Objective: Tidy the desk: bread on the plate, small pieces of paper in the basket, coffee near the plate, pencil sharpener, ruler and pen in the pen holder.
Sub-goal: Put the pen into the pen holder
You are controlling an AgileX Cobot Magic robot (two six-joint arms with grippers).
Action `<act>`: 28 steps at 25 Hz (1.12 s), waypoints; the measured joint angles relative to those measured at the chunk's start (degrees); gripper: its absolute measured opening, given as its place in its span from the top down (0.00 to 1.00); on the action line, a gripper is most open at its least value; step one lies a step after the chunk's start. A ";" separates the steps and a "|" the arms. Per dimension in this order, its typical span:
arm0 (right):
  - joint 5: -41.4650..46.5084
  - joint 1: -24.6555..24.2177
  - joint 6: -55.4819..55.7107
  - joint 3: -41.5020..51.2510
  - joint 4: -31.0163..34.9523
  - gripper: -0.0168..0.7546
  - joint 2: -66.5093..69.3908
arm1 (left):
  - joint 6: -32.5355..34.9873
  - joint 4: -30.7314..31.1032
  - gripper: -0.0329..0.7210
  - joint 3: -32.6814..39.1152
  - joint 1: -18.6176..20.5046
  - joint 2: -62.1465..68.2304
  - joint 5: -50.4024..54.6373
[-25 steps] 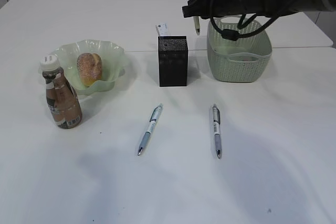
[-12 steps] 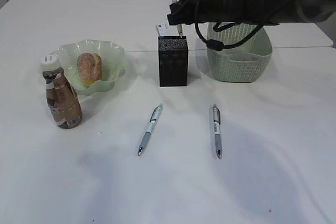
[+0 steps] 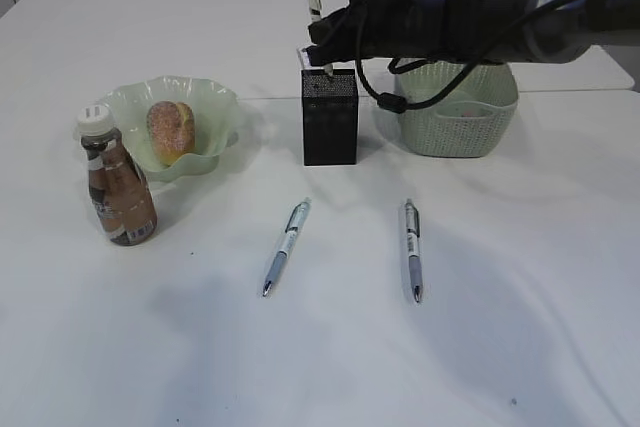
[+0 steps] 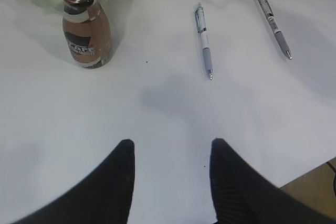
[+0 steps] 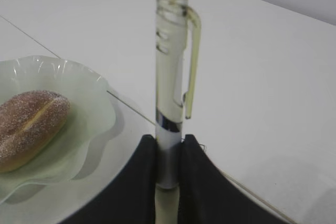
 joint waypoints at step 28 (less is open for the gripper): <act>-0.60 0.00 -1.05 -0.40 0.00 0.53 3.52 | 0.00 0.00 0.52 0.00 0.00 2.41 -0.80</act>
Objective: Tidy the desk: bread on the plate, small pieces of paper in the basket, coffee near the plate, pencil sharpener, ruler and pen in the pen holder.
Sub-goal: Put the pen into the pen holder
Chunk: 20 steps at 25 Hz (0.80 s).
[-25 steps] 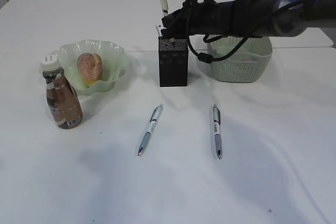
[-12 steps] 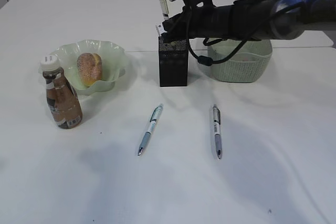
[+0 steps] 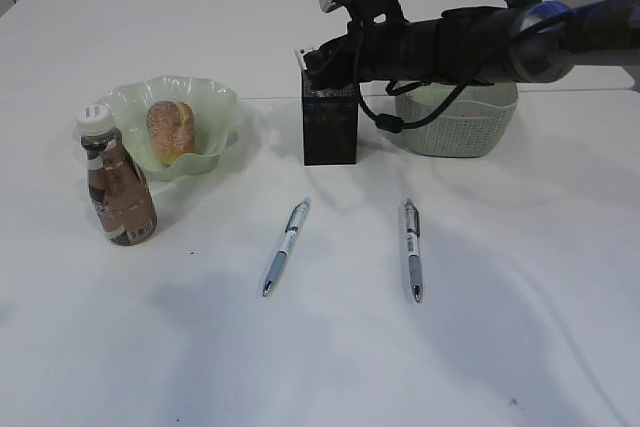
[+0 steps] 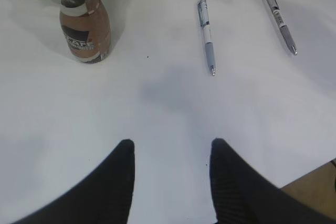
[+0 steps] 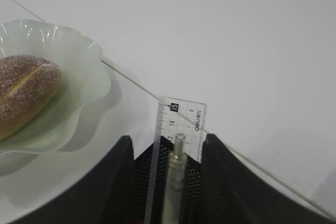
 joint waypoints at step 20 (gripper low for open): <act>-11.14 0.00 20.23 0.30 0.63 0.52 -10.99 | 0.00 0.00 0.52 0.00 0.00 0.00 0.00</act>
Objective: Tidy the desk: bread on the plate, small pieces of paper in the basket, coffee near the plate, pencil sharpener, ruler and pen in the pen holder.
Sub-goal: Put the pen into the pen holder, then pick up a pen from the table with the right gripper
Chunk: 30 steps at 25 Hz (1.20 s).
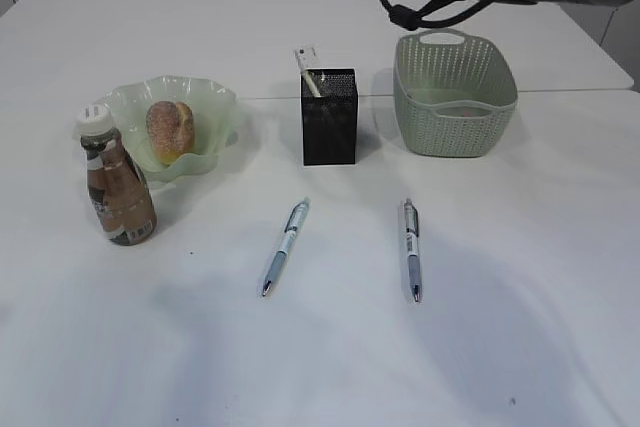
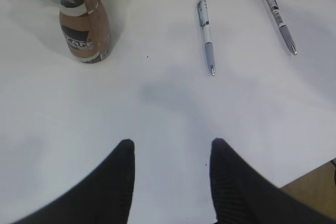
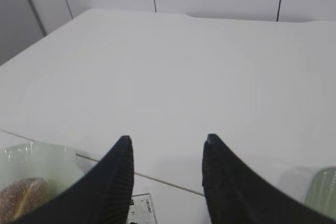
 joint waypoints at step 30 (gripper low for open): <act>43.31 0.00 79.59 23.16 -70.33 0.52 -13.53 | 0.00 0.00 0.52 0.00 0.00 0.00 0.43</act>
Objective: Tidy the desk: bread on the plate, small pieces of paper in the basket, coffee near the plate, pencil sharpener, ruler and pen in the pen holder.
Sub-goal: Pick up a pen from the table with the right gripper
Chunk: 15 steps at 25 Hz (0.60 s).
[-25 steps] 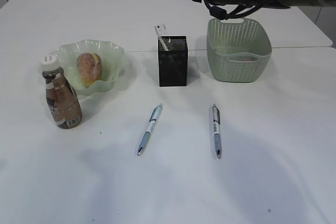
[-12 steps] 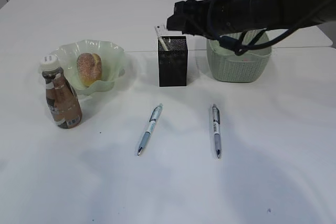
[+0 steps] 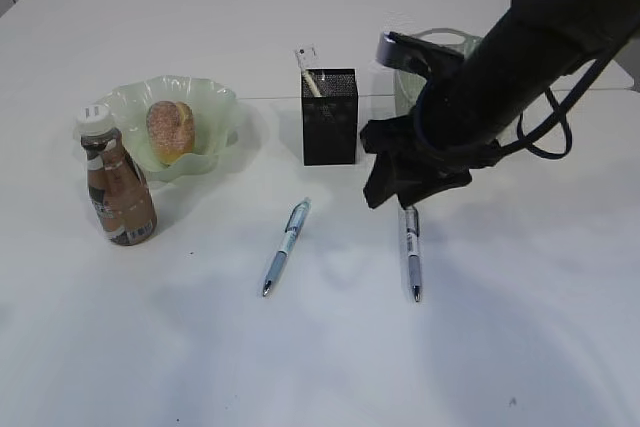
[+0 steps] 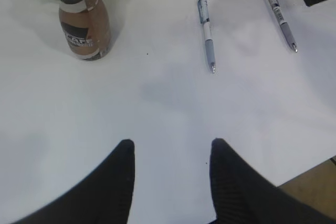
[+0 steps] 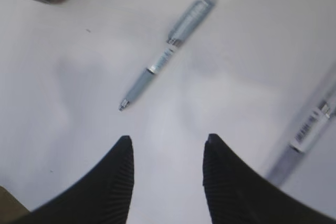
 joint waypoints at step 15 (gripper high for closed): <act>1.77 0.00 19.44 -2.42 -18.12 0.52 0.00 | 0.00 0.00 0.52 0.00 0.00 0.00 1.02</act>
